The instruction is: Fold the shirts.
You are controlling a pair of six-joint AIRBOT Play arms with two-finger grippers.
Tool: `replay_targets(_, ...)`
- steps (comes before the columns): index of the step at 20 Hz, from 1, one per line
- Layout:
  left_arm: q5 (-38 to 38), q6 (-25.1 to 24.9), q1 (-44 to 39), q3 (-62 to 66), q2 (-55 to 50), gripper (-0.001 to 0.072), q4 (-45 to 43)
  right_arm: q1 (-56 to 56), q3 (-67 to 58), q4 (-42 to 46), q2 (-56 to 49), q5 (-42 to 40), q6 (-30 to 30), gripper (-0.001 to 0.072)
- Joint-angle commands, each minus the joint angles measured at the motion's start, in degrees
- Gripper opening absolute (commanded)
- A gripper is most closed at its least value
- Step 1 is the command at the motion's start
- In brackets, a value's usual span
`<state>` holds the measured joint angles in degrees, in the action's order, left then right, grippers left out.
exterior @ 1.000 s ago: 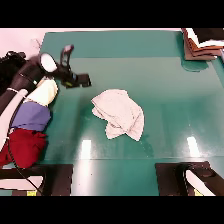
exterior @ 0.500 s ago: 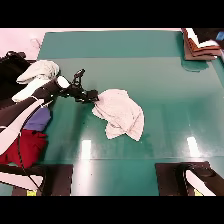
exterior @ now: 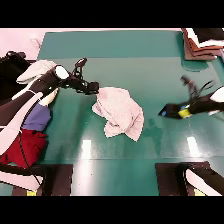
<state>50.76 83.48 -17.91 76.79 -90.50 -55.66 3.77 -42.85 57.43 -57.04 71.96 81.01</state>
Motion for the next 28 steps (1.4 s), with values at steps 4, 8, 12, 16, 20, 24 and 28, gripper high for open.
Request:
replay_targets(4, 1.4, 0.0, 0.0, 0.8, 0.0, 0.0023, -1.3, -10.5, 9.8, -12.4, -13.9, -13.4, -3.0, 0.0359)
replay_targets(8, 1.7, 0.0, 0.0, 0.8, 0.1, 0.0022, -1.2, -17.9, 4.6, -12.7, -20.3, -17.3, -2.4, 0.0292)
replay_targets(12, 0.5, 0.0, 0.0, 1.3, 4.7, 0.0022, -2.8, -19.5, -0.4, -8.2, -18.2, -17.2, -2.4, 0.0014)
replay_targets(16, 1.6, -0.4, 0.0, 9.3, 19.5, 0.0022, -10.6, -14.9, -13.8, 2.9, -2.2, -7.6, -2.1, 0.0013)
replay_targets(20, 3.1, -3.0, 0.0, 19.9, 34.6, 0.0022, -10.8, -6.5, -35.2, 8.7, 12.8, 3.8, 2.1, 0.0012)
replay_targets(24, 4.4, -3.0, 0.0, 21.9, 41.9, 0.0021, -10.8, 0.3, -49.2, 8.6, 16.2, 8.8, 3.1, 0.0012)
replay_targets(28, 13.5, -3.0, 0.0, 19.6, 39.3, 0.0021, -10.1, 0.6, -49.8, 8.5, 13.1, 12.3, 5.4, 0.0011)
